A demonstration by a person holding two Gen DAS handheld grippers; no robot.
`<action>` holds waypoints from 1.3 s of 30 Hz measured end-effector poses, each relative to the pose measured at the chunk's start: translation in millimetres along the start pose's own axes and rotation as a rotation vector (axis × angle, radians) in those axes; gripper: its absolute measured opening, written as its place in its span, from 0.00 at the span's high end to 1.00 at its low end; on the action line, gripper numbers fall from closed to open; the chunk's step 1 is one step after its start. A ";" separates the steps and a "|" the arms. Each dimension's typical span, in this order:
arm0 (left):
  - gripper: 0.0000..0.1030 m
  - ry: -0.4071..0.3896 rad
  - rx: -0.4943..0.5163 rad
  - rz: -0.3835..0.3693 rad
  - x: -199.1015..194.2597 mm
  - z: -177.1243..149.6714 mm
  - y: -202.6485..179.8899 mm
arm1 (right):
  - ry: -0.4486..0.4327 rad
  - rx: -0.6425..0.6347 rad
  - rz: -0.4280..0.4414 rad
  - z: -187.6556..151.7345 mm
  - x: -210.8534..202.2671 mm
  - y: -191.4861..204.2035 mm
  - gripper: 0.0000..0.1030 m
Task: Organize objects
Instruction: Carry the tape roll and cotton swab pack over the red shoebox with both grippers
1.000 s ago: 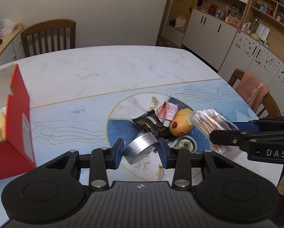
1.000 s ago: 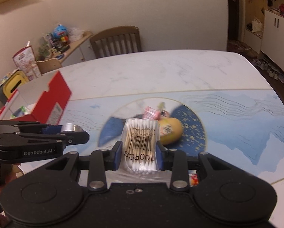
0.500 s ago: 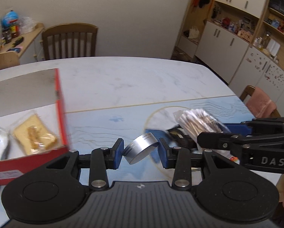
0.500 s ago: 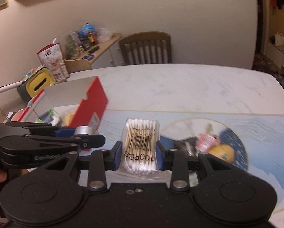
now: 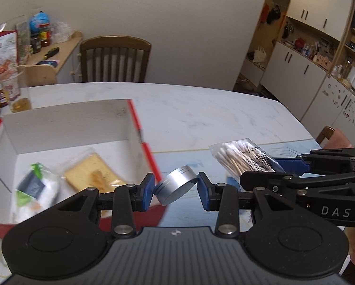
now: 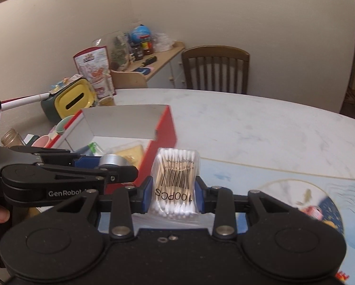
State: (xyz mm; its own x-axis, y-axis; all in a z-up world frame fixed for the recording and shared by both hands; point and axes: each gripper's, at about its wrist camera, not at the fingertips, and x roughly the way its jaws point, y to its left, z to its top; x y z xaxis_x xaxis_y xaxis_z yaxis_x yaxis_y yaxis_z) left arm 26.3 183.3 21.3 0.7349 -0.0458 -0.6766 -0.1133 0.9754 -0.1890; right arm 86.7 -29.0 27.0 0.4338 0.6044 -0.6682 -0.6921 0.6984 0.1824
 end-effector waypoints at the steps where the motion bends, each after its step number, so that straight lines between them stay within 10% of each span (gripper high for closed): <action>1: 0.64 -0.001 -0.004 0.005 -1.2 0.5 6.5 | 0.002 -0.003 0.005 2.9 4.0 5.1 0.66; 21: 0.64 0.011 -0.031 0.109 -6.2 34.0 126.7 | 0.067 -0.103 0.064 42.1 86.9 89.0 0.66; 39: 0.64 0.155 0.025 0.201 78.6 48.1 188.2 | 0.168 -0.169 -0.025 41.7 162.8 116.2 0.66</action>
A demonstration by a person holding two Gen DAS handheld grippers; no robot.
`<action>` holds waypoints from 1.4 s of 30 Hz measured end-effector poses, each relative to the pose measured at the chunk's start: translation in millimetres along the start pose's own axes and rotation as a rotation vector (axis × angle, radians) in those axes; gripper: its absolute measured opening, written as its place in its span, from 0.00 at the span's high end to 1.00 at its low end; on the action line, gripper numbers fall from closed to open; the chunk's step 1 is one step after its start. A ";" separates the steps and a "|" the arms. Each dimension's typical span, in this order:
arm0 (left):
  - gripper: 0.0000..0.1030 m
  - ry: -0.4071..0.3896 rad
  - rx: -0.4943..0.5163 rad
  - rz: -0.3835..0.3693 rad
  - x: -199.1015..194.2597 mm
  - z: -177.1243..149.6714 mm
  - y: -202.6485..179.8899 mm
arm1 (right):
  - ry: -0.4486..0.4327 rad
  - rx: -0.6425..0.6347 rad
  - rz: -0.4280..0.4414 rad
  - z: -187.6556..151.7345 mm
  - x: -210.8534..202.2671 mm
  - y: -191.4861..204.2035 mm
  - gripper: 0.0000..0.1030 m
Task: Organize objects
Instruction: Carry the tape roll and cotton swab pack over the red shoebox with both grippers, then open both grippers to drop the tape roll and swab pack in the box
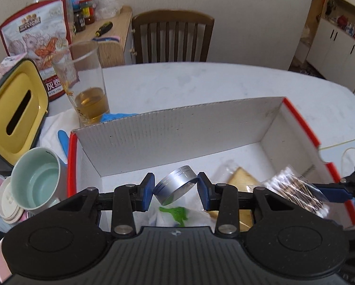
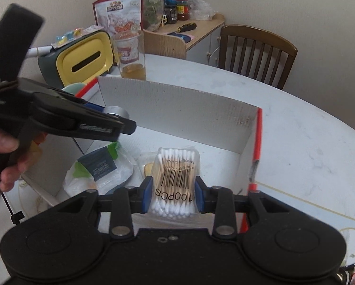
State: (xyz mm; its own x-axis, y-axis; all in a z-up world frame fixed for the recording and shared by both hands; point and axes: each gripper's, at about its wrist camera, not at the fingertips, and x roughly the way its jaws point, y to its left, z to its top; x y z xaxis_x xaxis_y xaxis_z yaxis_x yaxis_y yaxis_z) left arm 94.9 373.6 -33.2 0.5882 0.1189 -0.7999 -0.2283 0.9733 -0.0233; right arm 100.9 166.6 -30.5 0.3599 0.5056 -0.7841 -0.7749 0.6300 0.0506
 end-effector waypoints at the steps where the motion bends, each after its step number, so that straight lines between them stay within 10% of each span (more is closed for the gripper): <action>1: 0.63 0.006 0.006 0.007 4.2 0.9 0.0 | 0.003 0.000 0.001 0.6 2.9 0.6 0.66; 25: 0.64 0.245 0.024 -0.003 72.0 9.5 -4.5 | 0.094 -0.006 -0.016 2.3 41.7 1.0 0.63; 42: 0.51 0.137 -0.002 0.019 39.9 7.5 -0.2 | 0.057 -0.015 0.004 2.7 27.2 -2.5 0.49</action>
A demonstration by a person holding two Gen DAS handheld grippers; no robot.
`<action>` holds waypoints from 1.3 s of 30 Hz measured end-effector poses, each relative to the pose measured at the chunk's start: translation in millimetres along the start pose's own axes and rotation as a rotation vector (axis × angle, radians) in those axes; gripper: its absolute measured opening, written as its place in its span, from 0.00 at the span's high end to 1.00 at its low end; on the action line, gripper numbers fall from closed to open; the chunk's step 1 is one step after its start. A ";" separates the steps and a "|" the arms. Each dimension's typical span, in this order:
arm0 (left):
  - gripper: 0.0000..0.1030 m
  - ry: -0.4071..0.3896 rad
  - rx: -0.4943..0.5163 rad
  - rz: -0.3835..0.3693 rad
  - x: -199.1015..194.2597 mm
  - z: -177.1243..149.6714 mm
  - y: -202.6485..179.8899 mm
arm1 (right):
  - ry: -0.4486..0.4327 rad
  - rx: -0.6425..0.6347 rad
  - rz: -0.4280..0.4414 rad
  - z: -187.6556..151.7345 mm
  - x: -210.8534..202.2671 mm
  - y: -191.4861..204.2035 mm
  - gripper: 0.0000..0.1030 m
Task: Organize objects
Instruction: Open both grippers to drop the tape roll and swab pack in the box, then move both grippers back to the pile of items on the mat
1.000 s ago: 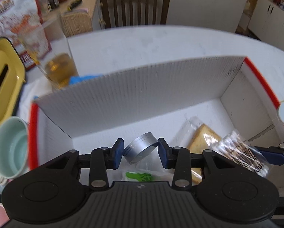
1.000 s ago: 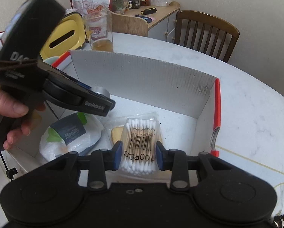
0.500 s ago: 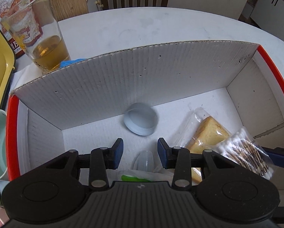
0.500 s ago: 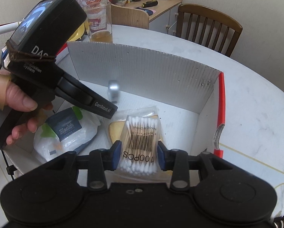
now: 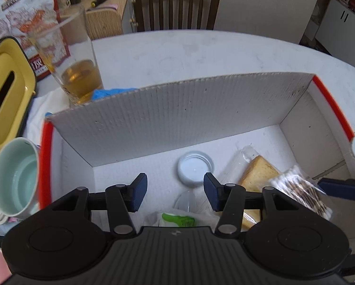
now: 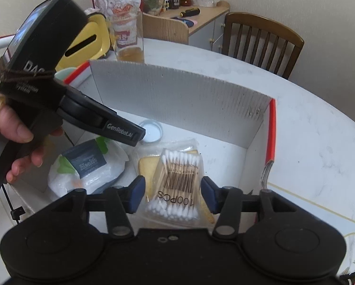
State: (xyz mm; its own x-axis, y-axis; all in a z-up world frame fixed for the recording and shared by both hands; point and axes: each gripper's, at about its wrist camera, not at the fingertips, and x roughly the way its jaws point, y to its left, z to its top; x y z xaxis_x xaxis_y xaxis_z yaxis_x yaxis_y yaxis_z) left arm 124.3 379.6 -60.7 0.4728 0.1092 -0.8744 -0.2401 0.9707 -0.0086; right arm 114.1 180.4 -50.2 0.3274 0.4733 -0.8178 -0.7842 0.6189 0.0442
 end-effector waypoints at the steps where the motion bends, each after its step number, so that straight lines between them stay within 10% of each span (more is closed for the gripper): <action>1: 0.51 -0.012 0.002 0.001 -3.2 -0.4 -0.1 | -0.004 0.005 0.002 0.3 -2.2 -1.2 0.48; 30: 0.50 -0.238 0.019 -0.056 -111.5 -53.5 -73.3 | -0.151 0.017 0.106 -31.2 -105.0 -36.4 0.34; 32: 0.35 -0.252 0.016 -0.066 -116.9 -57.0 -80.5 | -0.157 0.023 0.108 -35.9 -112.2 -42.6 0.32; 39: 0.35 -0.287 0.043 -0.087 -128.9 -71.0 -116.0 | -0.187 0.018 0.098 -60.9 -139.1 -62.1 0.27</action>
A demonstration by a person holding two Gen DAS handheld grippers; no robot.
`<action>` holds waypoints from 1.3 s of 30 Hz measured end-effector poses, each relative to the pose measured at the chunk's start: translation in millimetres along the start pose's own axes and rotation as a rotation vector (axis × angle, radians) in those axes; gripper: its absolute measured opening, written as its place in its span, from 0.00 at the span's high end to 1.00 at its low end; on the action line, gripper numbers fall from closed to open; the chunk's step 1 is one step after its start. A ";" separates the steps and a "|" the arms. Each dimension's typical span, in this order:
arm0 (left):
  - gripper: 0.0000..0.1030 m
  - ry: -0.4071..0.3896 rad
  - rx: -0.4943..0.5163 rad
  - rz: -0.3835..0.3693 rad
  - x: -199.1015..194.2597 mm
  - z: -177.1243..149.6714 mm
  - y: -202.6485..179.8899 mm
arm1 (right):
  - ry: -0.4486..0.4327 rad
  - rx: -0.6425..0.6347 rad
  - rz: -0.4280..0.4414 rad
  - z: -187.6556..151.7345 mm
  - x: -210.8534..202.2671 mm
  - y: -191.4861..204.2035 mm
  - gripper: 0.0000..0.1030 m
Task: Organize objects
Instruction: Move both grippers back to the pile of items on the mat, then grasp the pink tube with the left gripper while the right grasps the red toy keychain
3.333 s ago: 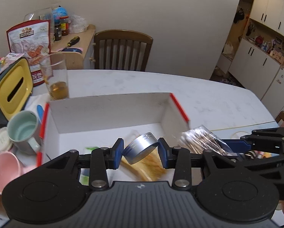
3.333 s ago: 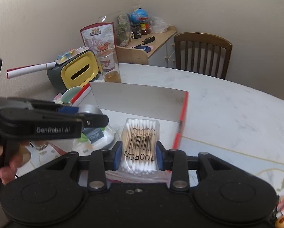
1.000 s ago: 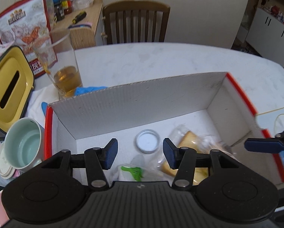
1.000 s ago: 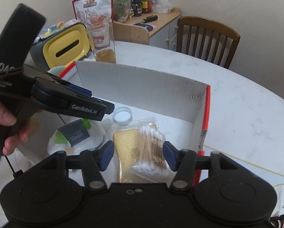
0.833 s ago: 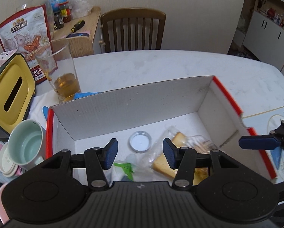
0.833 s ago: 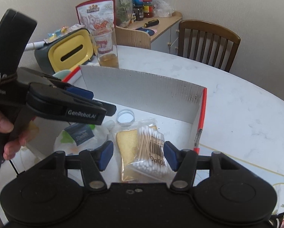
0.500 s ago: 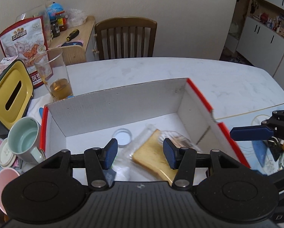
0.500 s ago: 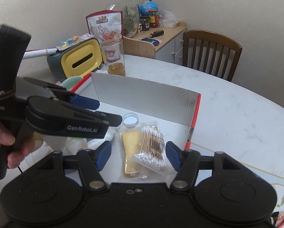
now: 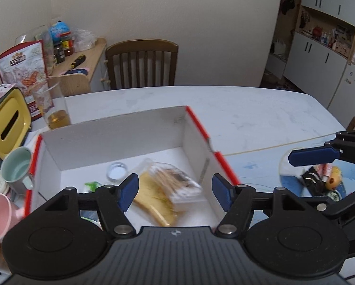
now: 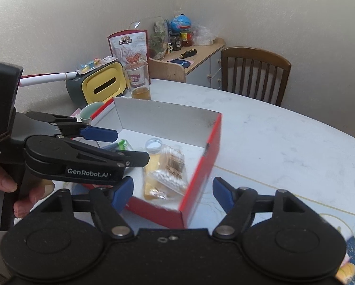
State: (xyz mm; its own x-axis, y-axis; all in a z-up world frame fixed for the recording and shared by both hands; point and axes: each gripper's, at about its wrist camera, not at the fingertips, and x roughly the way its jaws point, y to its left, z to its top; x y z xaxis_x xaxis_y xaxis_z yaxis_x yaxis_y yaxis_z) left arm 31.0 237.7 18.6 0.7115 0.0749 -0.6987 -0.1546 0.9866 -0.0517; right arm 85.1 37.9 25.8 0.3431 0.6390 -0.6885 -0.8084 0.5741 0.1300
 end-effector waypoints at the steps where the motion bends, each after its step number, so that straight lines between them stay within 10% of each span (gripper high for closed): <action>1: 0.35 -0.002 -0.001 -0.007 -1.7 -1.1 -5.2 | -0.003 0.004 -0.003 -3.8 -4.6 -3.3 0.25; 16: 0.24 -0.006 0.045 -0.091 -2.4 -19.9 -97.8 | -0.027 0.065 -0.092 -75.4 -70.5 -65.3 0.08; 39: 0.03 0.038 0.220 -0.247 48.1 -50.6 -256.8 | 0.048 0.340 -0.375 -211.9 -132.3 -197.4 0.07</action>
State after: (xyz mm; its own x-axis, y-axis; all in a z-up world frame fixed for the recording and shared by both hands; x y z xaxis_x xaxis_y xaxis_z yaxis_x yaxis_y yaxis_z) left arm 70.2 -19.3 -37.8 0.6821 -0.1717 -0.7108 0.1740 0.9822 -0.0703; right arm 98.0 -268.4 -60.0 0.5509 0.3374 -0.7634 -0.4299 0.8987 0.0869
